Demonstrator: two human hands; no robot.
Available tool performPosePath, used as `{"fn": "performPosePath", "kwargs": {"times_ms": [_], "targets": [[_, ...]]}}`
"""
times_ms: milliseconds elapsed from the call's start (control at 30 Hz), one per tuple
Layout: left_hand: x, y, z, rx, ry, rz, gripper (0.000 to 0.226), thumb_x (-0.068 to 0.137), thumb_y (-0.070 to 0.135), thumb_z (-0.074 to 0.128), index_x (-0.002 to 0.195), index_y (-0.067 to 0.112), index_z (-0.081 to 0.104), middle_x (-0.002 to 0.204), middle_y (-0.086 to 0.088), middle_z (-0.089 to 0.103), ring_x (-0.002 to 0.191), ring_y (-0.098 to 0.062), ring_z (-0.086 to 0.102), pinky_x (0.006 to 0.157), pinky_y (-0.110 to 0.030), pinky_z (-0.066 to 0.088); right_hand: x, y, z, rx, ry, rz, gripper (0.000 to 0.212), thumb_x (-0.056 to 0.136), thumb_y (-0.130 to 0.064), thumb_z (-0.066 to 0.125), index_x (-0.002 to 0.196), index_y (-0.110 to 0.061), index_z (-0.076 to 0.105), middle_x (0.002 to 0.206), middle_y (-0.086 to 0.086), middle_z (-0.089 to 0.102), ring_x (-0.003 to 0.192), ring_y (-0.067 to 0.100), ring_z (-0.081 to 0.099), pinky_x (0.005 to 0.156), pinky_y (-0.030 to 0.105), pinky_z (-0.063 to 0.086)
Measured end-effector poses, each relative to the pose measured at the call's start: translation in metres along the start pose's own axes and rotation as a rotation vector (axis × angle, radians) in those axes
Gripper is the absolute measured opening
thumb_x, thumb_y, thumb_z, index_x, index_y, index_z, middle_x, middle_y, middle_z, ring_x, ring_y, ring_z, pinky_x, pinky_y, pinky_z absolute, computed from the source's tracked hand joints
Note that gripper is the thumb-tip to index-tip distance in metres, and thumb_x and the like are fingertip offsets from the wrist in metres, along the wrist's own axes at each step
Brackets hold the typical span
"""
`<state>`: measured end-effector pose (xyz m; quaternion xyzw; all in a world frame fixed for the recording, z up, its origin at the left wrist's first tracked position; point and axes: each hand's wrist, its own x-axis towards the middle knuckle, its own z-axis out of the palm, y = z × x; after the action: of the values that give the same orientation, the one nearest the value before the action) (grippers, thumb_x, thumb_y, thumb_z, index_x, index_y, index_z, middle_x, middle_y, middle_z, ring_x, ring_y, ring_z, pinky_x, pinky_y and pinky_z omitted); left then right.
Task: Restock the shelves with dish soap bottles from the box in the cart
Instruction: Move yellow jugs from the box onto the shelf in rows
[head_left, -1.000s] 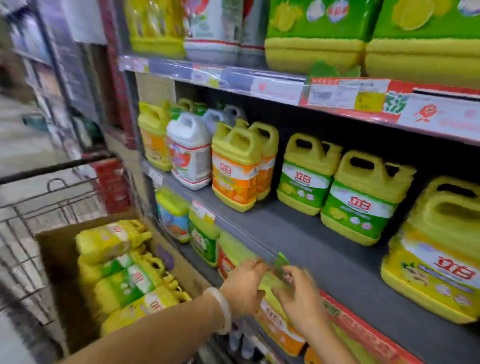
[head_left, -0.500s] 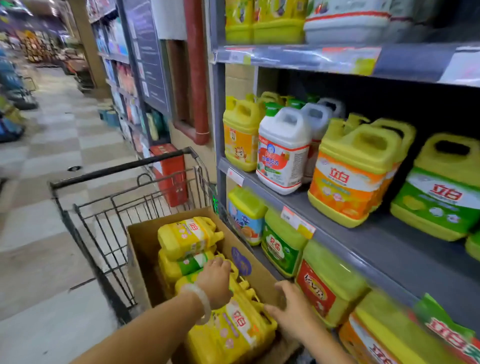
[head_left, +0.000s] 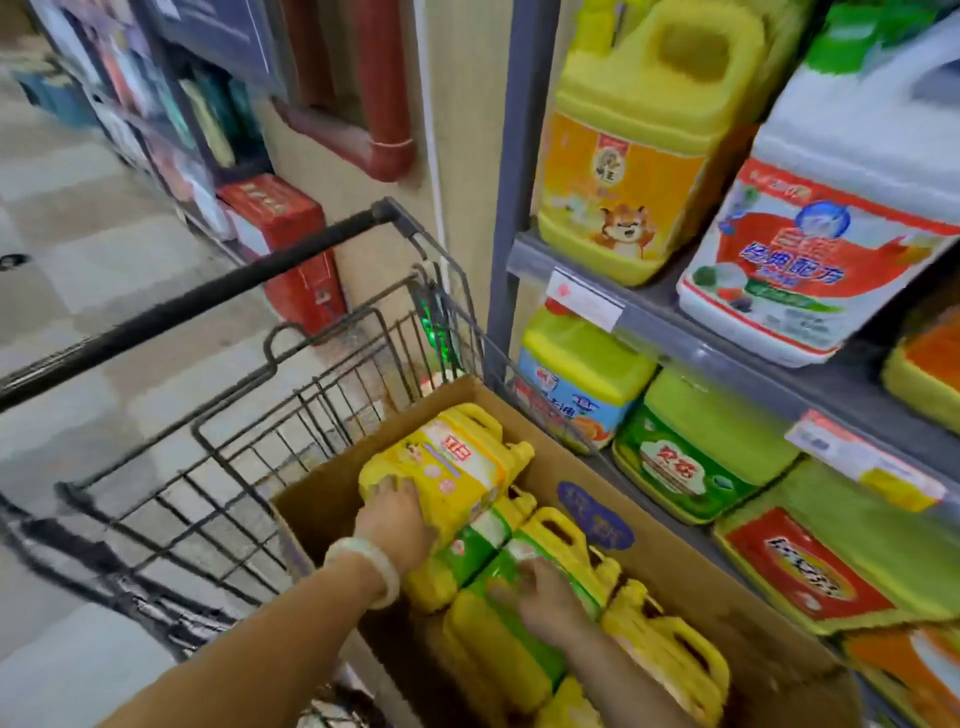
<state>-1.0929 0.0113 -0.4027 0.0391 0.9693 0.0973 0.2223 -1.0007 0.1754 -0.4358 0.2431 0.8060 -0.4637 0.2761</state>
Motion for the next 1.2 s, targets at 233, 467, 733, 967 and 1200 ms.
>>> {"fn": "performPosePath", "kwargs": {"times_ms": [233, 467, 733, 967, 1200], "targets": [[0.062, -0.023, -0.004, -0.054, 0.005, -0.032, 0.076, 0.085, 0.056, 0.054, 0.139, 0.007, 0.032, 0.145, -0.015, 0.035, 0.135, -0.033, 0.032, 0.111, -0.042, 0.03, 0.069, -0.035, 0.029, 0.518, 0.042, 0.186, 0.088, 0.061, -0.076, 0.063, 0.124, -0.016, 0.049, 0.113, -0.002, 0.057, 0.097, 0.011, 0.059, 0.082, 0.03, 0.052], [0.083, -0.021, -0.019, 0.092, -0.144, -0.1, 0.097, 0.07, 0.069, 0.062, 0.14, 0.009, 0.033, 0.15, -0.019, 0.024, 0.139, -0.037, 0.02, 0.114, -0.045, 0.026, 0.095, -0.066, 0.041, 0.906, 0.018, 0.3, 0.046, 0.077, -0.037, 0.074, 0.111, -0.018, 0.051, 0.111, 0.001, 0.061, 0.093, 0.021, 0.059, 0.071, 0.033, 0.05], [0.089, -0.013, -0.019, -0.426, -0.424, -0.208, 0.107, 0.064, 0.04, 0.084, 0.142, 0.005, 0.019, 0.138, -0.01, 0.044, 0.123, -0.027, 0.048, 0.087, -0.032, 0.043, 0.084, -0.034, 0.026, 1.04, -0.088, 0.333, 0.056, 0.067, -0.024, 0.083, 0.117, -0.018, 0.059, 0.105, 0.002, 0.07, 0.098, 0.022, 0.065, 0.084, 0.043, 0.053], [0.067, -0.003, -0.008, -0.633, -0.644, -0.127, 0.073, 0.055, 0.018, 0.091, 0.119, 0.006, 0.059, 0.106, -0.006, 0.07, 0.098, -0.025, 0.065, 0.094, -0.042, 0.05, 0.044, 0.0, 0.017, 1.005, 0.004, 0.29, 0.067, 0.063, -0.026, 0.084, 0.123, -0.016, 0.054, 0.112, 0.003, 0.069, 0.1, 0.022, 0.064, 0.074, 0.035, 0.053], [0.003, 0.051, -0.003, -0.722, -0.71, -0.005, 0.081, 0.031, 0.022, 0.097, 0.102, 0.019, 0.059, 0.099, -0.004, 0.073, 0.089, -0.022, 0.069, 0.068, -0.034, 0.054, -0.037, 0.057, -0.034, 0.961, 0.125, 0.087, 0.077, 0.059, -0.009, 0.087, 0.125, -0.017, 0.05, 0.114, 0.0, 0.068, 0.1, 0.018, 0.066, 0.073, 0.028, 0.055]]}}
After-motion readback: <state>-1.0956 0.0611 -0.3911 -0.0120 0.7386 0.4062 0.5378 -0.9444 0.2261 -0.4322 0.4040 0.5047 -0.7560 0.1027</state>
